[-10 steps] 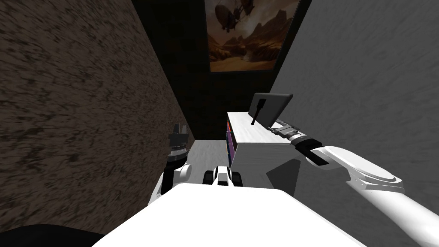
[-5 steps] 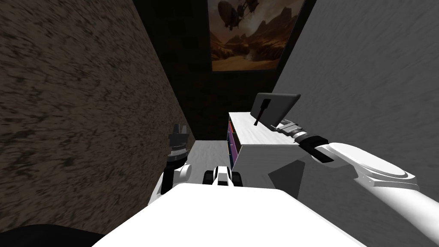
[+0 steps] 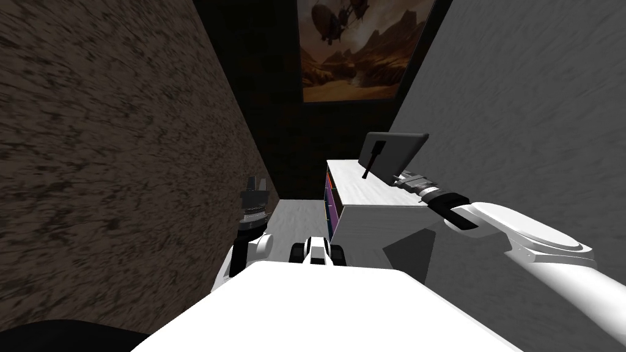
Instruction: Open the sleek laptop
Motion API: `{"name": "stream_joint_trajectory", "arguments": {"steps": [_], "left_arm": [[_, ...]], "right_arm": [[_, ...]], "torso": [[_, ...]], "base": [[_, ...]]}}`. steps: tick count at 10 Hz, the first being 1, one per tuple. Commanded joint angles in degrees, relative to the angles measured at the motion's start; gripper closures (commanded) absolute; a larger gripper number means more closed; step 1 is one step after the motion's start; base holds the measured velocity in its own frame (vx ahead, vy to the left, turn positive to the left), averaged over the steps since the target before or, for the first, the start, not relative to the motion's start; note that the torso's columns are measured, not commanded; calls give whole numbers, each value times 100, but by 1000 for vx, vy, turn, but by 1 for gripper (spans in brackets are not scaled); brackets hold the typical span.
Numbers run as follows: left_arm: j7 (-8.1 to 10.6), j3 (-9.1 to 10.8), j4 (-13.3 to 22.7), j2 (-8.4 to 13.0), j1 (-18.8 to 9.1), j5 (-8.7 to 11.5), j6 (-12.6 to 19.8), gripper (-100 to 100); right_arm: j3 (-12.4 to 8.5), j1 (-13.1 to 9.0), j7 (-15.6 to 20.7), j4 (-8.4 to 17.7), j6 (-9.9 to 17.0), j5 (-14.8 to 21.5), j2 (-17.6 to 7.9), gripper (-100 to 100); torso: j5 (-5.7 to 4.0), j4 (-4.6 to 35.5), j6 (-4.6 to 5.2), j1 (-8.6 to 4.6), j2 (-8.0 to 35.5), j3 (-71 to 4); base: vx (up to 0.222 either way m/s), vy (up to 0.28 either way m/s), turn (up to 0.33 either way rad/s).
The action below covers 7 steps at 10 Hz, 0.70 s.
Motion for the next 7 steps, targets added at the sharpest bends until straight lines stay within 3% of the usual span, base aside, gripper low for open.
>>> {"name": "stream_joint_trajectory", "arguments": {"steps": [1, 4, 5, 7], "left_arm": [[0, 0, 0, 0, 0, 0, 0, 0], [0, 0, 0, 0, 0, 0, 0, 0], [0, 0, 0, 0, 0, 0, 0, 0], [0, 0, 0, 0, 0, 0, 0, 0]], "right_arm": [[10, -64, -326, 179, -38, -305, -53, 100], [43, -149, -688, 384, -76, -650, -116, 100], [50, -139, -588, 344, -92, -571, -85, 100], [107, -216, -958, 518, -96, -906, -60, 100]], "torso": [[0, 0, 0, 0, -1, -1], [-1, 0, 3, -7, -5, -4], [-4, -2, 7, -13, -7, -5], [-8, -6, 0, -14, -6, -4]], "base": [[-27, -22, 36], [-23, -14, 37], [-5, -3, 9], [-27, -31, 67]]}}
